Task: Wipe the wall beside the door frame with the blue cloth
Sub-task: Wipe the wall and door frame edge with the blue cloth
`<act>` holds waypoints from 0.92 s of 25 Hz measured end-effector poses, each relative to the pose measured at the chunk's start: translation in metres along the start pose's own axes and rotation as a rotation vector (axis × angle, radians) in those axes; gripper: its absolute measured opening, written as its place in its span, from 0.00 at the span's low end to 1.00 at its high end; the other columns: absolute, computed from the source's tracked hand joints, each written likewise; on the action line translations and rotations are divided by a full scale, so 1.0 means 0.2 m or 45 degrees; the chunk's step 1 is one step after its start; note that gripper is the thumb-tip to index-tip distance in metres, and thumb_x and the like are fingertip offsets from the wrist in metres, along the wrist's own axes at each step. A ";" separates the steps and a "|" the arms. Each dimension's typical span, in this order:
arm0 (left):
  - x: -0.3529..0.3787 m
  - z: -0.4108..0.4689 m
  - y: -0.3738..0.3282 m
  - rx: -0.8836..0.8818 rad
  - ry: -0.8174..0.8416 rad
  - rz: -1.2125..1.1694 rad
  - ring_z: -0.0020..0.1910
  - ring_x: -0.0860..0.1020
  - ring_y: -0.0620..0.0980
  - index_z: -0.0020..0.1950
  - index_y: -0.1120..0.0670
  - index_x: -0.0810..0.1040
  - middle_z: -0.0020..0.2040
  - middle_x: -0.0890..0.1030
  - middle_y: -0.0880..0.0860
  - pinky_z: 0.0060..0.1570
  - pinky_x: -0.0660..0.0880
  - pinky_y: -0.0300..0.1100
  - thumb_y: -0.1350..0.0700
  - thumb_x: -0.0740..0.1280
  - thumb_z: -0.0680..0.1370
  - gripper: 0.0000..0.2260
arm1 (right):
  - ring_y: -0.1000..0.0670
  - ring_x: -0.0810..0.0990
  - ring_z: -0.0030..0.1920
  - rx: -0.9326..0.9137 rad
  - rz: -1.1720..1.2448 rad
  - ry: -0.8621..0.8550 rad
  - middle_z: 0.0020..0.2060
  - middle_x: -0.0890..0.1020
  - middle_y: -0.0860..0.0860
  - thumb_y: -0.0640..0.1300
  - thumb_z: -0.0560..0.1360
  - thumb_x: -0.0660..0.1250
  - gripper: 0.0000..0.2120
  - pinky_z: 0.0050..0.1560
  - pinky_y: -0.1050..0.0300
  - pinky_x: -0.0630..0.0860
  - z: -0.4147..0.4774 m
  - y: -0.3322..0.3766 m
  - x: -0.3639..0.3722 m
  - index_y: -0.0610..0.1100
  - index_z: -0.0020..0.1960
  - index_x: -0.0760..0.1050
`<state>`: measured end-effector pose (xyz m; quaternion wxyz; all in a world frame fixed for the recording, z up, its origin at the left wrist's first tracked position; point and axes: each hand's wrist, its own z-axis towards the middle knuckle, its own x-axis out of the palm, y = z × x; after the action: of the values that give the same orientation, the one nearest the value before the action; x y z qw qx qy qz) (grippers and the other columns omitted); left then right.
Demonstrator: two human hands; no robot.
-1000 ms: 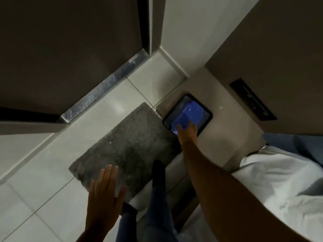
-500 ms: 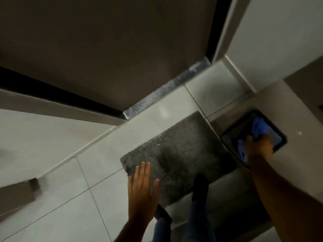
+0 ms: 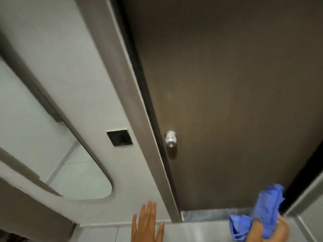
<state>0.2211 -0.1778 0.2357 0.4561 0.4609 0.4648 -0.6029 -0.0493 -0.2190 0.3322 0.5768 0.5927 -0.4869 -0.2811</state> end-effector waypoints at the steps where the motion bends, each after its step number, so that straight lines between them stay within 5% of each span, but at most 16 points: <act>1: -0.13 0.09 0.11 -0.034 -0.144 -0.092 0.87 0.52 0.42 0.82 0.46 0.68 0.89 0.46 0.38 0.82 0.45 0.44 0.35 0.43 0.86 0.31 | 0.43 0.82 0.63 -0.141 0.056 0.094 0.54 0.87 0.55 0.71 0.74 0.68 0.29 0.62 0.44 0.75 -0.09 0.07 0.07 0.50 0.61 0.83; 3: -0.44 0.31 0.21 -0.109 -0.350 -0.113 0.85 0.63 0.52 0.88 0.43 0.54 0.88 0.56 0.43 0.81 0.47 0.46 0.35 0.44 0.87 0.30 | 0.38 0.82 0.65 -0.477 0.243 0.267 0.65 0.79 0.38 0.56 0.75 0.66 0.22 0.67 0.37 0.75 -0.34 0.25 0.22 0.51 0.67 0.75; 6: -1.12 0.75 0.33 -0.090 -0.725 -0.179 0.86 0.62 0.56 0.89 0.46 0.53 0.87 0.61 0.51 0.84 0.50 0.56 0.41 0.50 0.87 0.29 | 0.66 0.77 0.66 -0.861 0.397 0.540 0.67 0.71 0.47 0.48 0.78 0.62 0.20 0.73 0.65 0.72 -0.66 0.66 0.70 0.59 0.69 0.66; 7: -1.30 0.89 0.35 -0.063 -0.837 -0.139 0.86 0.61 0.57 0.88 0.49 0.56 0.88 0.61 0.53 0.84 0.53 0.59 0.44 0.52 0.87 0.29 | 0.67 0.76 0.66 -0.989 0.427 0.600 0.68 0.71 0.48 0.47 0.79 0.62 0.20 0.73 0.67 0.72 -0.70 0.74 0.85 0.57 0.70 0.66; 10: -1.93 1.28 0.45 -0.019 -1.138 -0.080 0.88 0.56 0.55 0.89 0.51 0.53 0.89 0.57 0.54 0.85 0.50 0.58 0.49 0.51 0.87 0.29 | 0.55 0.63 0.84 -1.275 0.326 0.913 0.85 0.61 0.44 0.40 0.79 0.62 0.34 0.83 0.56 0.65 -0.87 0.99 1.23 0.54 0.83 0.58; 13: -2.28 1.58 0.49 0.049 -1.227 0.026 0.88 0.52 0.55 0.89 0.50 0.48 0.90 0.53 0.54 0.85 0.51 0.58 0.52 0.54 0.88 0.30 | 0.45 0.50 0.90 -1.699 -0.143 1.117 0.89 0.42 0.52 0.45 0.77 0.63 0.43 0.88 0.45 0.56 -0.95 1.08 1.56 0.50 0.88 0.49; 17: -2.27 1.74 0.56 0.130 -1.290 0.187 0.88 0.42 0.57 0.89 0.51 0.39 0.90 0.41 0.55 0.86 0.45 0.59 0.40 0.32 0.87 0.31 | 0.49 0.32 0.88 -2.176 -0.821 0.685 0.88 0.34 0.48 0.55 0.77 0.60 0.50 0.89 0.49 0.37 -0.92 0.99 1.84 0.45 0.89 0.36; 21: -2.23 1.83 0.60 0.221 -1.416 0.160 0.88 0.50 0.58 0.89 0.53 0.48 0.90 0.51 0.56 0.85 0.50 0.60 0.39 0.34 0.88 0.32 | 0.47 0.37 0.90 -2.244 -0.821 0.474 0.89 0.41 0.46 0.64 0.88 0.47 0.39 0.89 0.50 0.33 -0.89 0.91 1.92 0.43 0.89 0.40; 23: -2.21 1.82 0.61 0.248 -1.466 0.172 0.88 0.49 0.58 0.89 0.53 0.47 0.90 0.50 0.56 0.85 0.49 0.60 0.36 0.36 0.88 0.34 | 0.47 0.37 0.90 -2.301 -0.839 0.437 0.89 0.41 0.46 0.61 0.87 0.52 0.40 0.89 0.50 0.33 -0.90 0.92 1.92 0.43 0.89 0.40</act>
<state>0.3620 -0.4999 0.7035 0.6282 0.1275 0.0544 -0.7656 0.2059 -0.4657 0.6286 0.7693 0.0666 0.1925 -0.6055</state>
